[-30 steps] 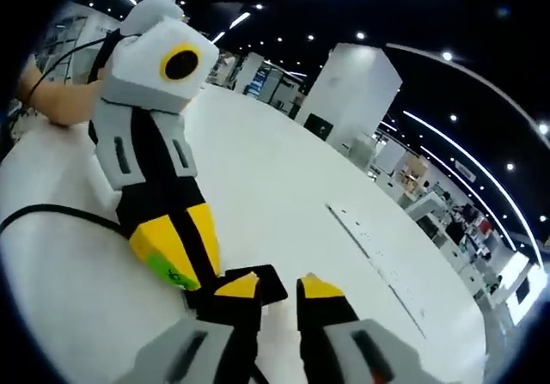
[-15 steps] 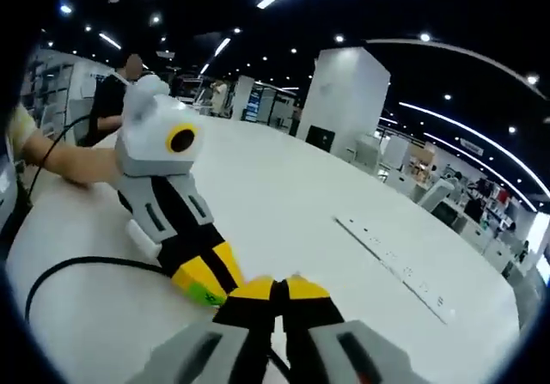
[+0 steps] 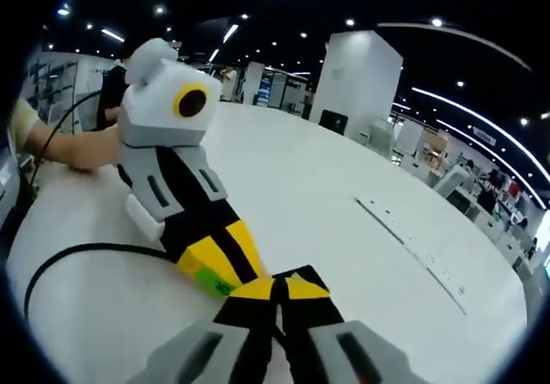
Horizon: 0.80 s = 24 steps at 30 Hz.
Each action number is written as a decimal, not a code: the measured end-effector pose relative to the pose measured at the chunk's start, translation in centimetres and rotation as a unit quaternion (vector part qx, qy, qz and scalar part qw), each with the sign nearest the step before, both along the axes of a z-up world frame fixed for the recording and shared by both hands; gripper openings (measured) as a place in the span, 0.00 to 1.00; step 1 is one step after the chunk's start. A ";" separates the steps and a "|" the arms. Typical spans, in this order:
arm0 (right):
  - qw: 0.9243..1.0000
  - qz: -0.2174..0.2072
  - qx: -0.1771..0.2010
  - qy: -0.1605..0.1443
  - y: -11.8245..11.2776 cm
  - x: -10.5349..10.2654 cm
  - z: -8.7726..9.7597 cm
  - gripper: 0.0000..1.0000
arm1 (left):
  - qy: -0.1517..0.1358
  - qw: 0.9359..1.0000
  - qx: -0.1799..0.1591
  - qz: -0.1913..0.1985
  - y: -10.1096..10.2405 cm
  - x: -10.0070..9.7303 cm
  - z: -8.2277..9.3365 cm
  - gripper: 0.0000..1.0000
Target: Find the charging cable on the desk, coil it up and secure with Velcro.
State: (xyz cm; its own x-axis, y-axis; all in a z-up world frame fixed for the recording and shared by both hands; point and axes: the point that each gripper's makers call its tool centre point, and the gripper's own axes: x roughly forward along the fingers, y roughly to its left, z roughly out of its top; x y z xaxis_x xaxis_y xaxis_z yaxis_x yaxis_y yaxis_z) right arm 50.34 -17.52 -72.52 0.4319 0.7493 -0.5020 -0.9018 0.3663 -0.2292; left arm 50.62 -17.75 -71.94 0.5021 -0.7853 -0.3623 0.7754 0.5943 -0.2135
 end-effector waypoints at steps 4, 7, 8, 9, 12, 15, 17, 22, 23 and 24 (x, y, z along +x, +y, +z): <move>1.000 -0.001 -0.003 0.001 0.1 0.1 -0.3 0.03 | 0.001 1.000 -0.001 0.001 -0.4 -0.8 -0.1 0.08; 1.000 -0.011 -0.003 -0.001 0.1 0.5 -0.3 0.03 | 0.004 1.000 -0.003 0.001 -0.3 -0.6 -0.1 0.08; 1.000 -0.017 -0.002 0.000 0.1 0.6 -0.4 0.03 | 0.001 1.000 -0.001 0.001 -0.4 -0.9 -0.1 0.08; 1.000 -0.017 -0.002 0.000 0.1 0.6 -0.4 0.03 | 0.001 1.000 -0.002 0.001 -0.5 -1.0 -0.1 0.08; 0.999 -0.032 -0.010 -0.005 -0.2 1.1 -0.8 0.03 | 0.000 1.000 -0.001 0.001 -0.6 -1.1 -0.1 0.08; 0.999 -0.036 -0.012 -0.006 -0.2 1.2 -0.8 0.03 | 0.001 1.000 -0.002 0.001 -0.6 -1.1 -0.1 0.08; 0.999 -0.036 -0.015 -0.007 -0.2 1.2 -0.8 0.03 | 0.001 1.000 -0.002 0.001 -0.6 -1.2 -0.2 0.08; 0.999 -0.043 -0.017 -0.016 -0.1 1.5 -0.9 0.03 | 0.005 1.000 -0.005 0.004 -0.4 -0.8 -0.1 0.08; 0.999 -0.043 -0.018 -0.017 -0.1 1.5 -0.9 0.03 | 0.006 1.000 -0.006 0.004 -0.4 -0.8 -0.1 0.08; 0.999 -0.043 -0.018 -0.018 -0.1 1.5 -0.9 0.03 | 0.006 1.000 -0.006 0.004 -0.4 -0.7 -0.1 0.08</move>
State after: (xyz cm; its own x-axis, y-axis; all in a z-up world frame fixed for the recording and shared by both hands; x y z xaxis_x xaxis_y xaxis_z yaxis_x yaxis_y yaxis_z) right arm 51.88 -17.64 -73.39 0.5119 0.6908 -0.5106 -0.8585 0.4327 -0.2753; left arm 49.89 -18.12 -72.07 0.5040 -0.7856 -0.3590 0.7676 0.5980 -0.2309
